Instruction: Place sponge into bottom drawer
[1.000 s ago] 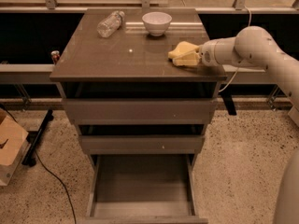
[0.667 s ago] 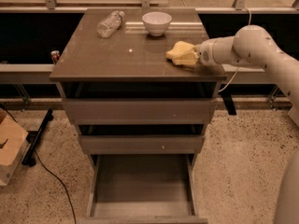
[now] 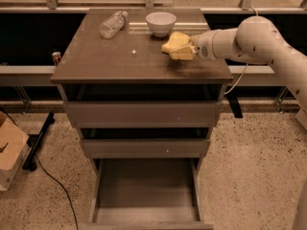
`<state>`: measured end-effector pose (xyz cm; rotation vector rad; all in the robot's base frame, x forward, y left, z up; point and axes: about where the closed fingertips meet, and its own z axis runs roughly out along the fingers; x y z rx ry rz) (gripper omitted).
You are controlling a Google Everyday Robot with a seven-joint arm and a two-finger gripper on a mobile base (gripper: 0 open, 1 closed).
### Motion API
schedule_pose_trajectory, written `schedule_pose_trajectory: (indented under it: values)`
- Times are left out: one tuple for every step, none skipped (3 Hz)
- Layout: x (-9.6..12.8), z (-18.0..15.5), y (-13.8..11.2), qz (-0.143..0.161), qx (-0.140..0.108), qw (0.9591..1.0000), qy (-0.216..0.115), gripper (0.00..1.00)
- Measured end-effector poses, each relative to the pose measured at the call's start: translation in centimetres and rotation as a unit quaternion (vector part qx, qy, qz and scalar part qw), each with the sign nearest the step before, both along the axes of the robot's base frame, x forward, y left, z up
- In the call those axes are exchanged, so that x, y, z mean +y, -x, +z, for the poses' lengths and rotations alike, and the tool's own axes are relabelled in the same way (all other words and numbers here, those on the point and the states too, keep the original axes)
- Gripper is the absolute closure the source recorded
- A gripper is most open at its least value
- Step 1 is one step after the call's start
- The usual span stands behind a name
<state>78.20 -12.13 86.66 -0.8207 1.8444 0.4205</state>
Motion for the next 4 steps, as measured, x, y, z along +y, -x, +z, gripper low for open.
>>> schedule_pose_trajectory:
  values:
    - [1.1, 1.2, 1.5, 0.02, -0.006, 0.9998, 0.004, 1.0]
    - [1.4, 3.1, 5.5, 0.031, -0.012, 0.9993, 0.018, 1.0]
    - [1.4, 4.0, 11.2, 0.029, -0.004, 0.9987, 0.041, 1.0]
    - [2.1, 3.4, 19.1, 0.06, 0.011, 0.9959, 0.067, 1.0]
